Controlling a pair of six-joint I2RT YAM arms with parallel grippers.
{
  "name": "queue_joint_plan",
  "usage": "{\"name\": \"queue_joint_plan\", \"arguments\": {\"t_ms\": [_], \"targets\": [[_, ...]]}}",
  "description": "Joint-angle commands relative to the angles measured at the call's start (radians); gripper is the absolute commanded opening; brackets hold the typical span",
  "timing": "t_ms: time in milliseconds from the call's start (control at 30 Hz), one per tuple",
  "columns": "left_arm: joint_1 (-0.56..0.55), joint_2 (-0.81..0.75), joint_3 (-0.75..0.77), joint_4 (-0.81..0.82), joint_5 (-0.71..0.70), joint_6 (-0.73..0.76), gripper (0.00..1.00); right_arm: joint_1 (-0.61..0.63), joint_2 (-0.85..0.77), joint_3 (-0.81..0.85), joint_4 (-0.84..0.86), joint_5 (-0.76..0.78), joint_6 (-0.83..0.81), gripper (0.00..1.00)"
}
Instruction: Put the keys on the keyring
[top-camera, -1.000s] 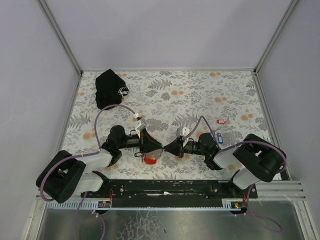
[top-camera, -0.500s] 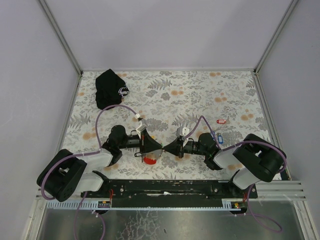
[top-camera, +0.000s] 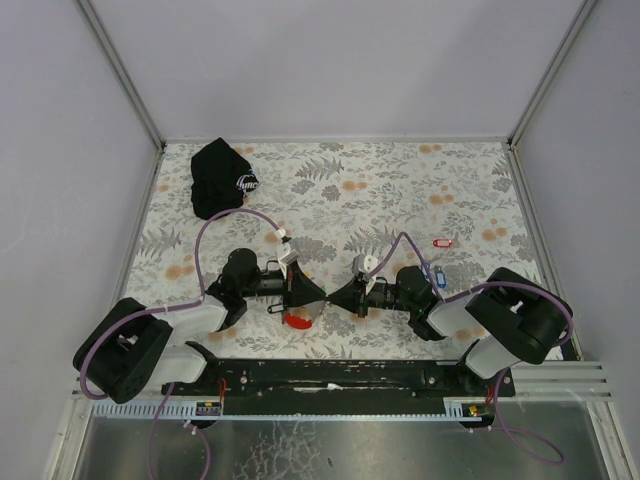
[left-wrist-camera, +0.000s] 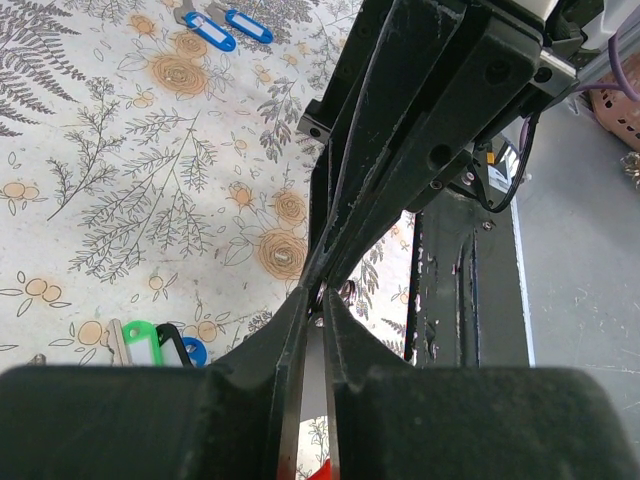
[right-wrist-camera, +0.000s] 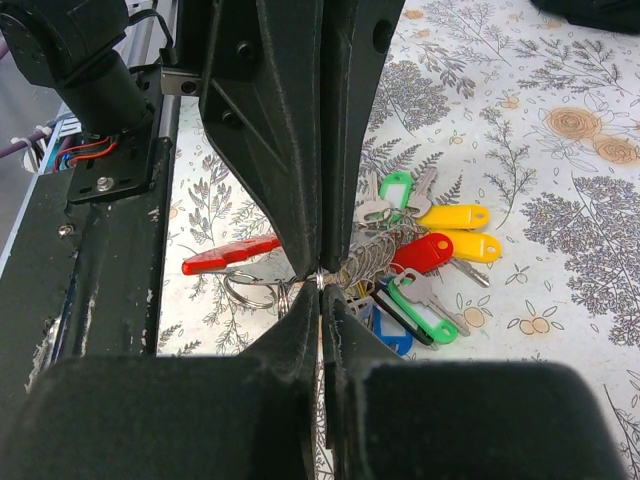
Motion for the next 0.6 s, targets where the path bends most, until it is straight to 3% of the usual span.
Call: {"name": "queue_joint_plan", "arguments": {"t_ms": [0, 567], "targets": [[-0.016, 0.005, 0.026, -0.043, -0.017, 0.031, 0.09, -0.001, -0.034, 0.017, 0.108, -0.006, -0.004, 0.00], [-0.031, -0.002, 0.033, -0.091, -0.054, 0.054, 0.10, -0.009, -0.066, -0.005, 0.127, 0.007, 0.002, 0.00]]}}
